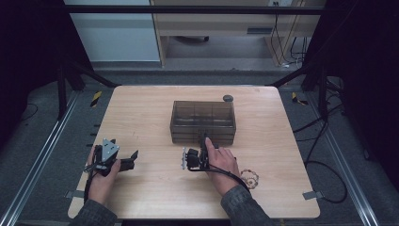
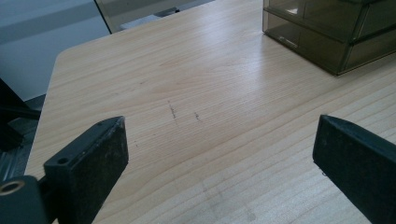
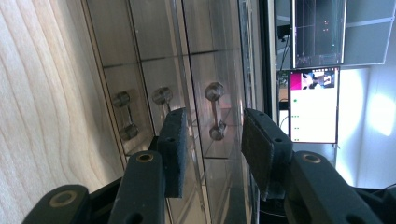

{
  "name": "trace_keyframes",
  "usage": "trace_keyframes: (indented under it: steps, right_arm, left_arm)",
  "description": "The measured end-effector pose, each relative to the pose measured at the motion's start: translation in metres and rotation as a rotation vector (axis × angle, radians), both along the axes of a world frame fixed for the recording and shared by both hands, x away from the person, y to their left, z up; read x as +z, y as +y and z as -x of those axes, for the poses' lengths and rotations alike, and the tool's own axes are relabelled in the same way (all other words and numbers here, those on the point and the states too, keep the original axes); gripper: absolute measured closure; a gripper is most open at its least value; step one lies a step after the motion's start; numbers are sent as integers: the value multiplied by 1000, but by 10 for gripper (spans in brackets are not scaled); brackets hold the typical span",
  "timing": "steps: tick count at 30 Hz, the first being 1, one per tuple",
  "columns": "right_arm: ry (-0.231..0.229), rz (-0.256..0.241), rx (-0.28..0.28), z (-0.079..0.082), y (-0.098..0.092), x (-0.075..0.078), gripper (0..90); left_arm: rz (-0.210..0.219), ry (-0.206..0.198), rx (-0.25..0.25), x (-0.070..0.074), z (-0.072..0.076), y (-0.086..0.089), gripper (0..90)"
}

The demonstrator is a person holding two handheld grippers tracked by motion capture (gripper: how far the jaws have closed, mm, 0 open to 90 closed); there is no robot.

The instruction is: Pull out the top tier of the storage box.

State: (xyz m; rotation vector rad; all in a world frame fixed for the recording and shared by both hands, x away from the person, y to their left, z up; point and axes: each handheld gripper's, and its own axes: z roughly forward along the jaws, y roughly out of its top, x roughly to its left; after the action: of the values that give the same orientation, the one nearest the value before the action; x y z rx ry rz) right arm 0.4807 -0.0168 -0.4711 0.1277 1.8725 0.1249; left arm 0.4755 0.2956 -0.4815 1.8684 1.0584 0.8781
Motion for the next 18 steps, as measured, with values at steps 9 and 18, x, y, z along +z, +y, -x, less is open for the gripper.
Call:
trace_keyframes:
  steps: [9,18]
  right_arm:
    - [-14,2,17,-5,2,-3,644]
    - [-26,-12,6,-8,3,-5,691]
  left_arm:
    - [-6,3,-8,0,1,-1,32]
    - [-6,6,-9,0,1,-2,33]
